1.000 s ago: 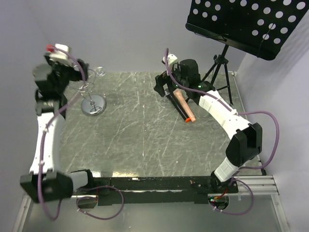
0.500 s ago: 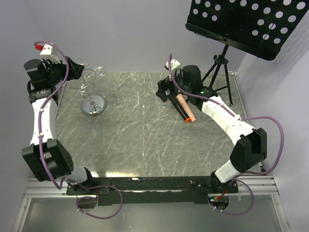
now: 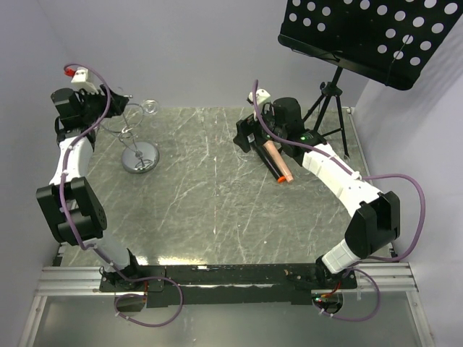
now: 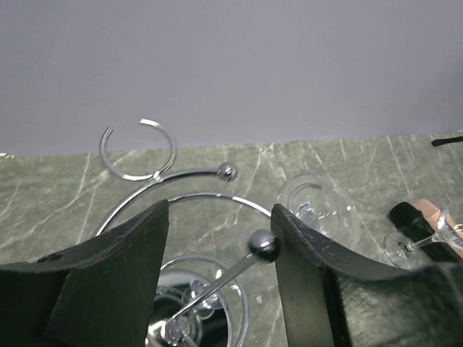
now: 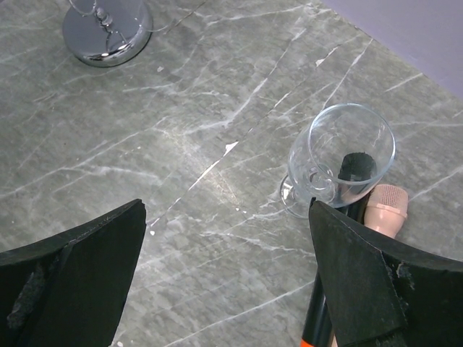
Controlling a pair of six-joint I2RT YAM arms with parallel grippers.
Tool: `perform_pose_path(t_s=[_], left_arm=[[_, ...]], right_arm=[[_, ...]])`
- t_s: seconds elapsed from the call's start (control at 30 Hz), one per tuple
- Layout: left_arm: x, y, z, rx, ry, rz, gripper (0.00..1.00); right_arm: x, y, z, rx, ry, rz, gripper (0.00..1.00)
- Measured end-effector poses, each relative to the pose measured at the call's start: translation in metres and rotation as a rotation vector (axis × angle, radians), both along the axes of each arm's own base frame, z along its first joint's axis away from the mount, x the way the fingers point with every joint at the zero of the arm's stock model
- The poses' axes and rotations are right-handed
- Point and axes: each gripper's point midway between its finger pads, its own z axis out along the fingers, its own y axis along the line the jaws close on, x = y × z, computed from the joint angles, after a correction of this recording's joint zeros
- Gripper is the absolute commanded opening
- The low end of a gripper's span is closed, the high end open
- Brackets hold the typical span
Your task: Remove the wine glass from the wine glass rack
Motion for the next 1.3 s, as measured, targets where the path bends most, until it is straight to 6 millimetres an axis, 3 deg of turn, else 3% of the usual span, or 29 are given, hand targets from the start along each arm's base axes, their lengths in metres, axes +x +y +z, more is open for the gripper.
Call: perform_pose_path(t_s=[0.13,0.3,0.4,1.3], left_arm=[[0.003,-0.014,0.006,0.017,-0.031,-0.030,0.47],[0.006,-0.025,0.011,0.033,-0.060,-0.054,0.14],[0.006,-0.025,0.012,0.052,-0.068,-0.055,0.01],[-0.001,-0.030,0.013,-0.001,-0.009,-0.057,0.01]], right_arm=[[0.001,-0.001,0.000,-0.003,-0.003,-0.004,1.00],[0.002,-0.003,0.000,-0.011,-0.008,-0.013,1.00],[0.003,-0.003,-0.001,-0.014,-0.008,-0.018,1.00],[0.007,-0.003,-0.011,-0.020,0.017,-0.033,1.00]])
